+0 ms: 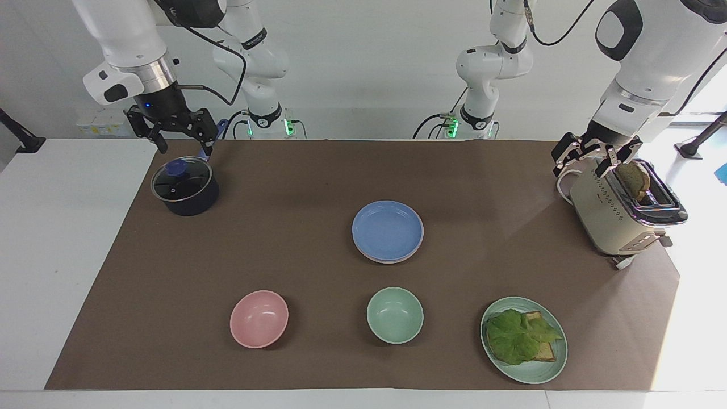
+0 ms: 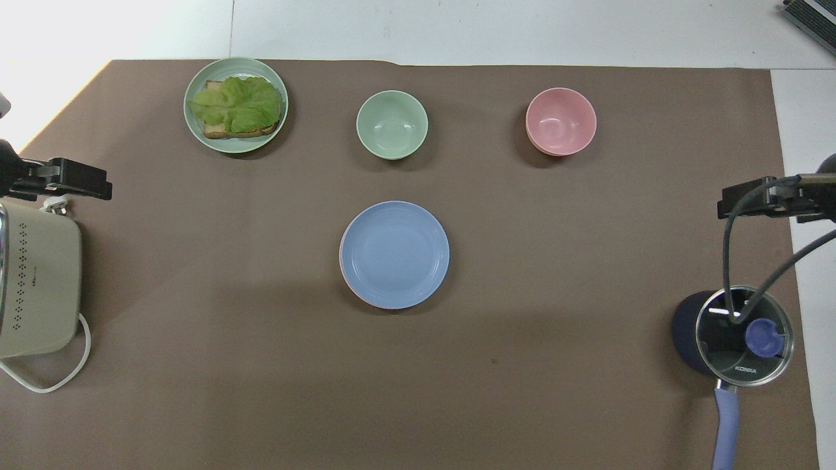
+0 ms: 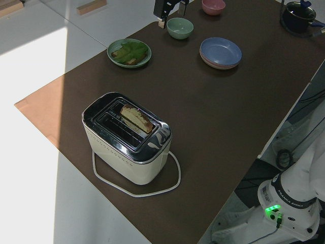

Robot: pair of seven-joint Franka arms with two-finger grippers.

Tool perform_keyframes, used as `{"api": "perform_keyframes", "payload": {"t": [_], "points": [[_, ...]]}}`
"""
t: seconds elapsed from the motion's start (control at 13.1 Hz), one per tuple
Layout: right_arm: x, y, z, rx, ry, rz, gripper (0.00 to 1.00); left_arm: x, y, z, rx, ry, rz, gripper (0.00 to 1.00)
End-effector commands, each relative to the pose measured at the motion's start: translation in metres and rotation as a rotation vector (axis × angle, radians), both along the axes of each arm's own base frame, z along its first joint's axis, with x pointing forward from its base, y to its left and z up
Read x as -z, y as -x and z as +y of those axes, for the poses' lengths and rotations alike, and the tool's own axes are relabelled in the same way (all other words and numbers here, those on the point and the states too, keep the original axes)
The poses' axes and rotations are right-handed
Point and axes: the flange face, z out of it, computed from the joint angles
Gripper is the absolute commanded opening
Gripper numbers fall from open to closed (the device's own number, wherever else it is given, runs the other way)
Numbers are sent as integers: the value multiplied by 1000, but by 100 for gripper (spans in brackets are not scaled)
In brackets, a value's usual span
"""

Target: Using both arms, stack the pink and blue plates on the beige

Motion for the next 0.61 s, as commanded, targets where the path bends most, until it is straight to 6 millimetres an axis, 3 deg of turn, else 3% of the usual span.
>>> {"api": "perform_keyframes", "payload": {"t": [0.0, 0.53], "points": [[-4, 0, -3, 10, -3, 18, 100, -1, 3, 2, 11, -15, 9, 100], [-5, 5, -8, 20, -12, 21, 100, -1, 3, 2, 11, -15, 9, 100]]}}
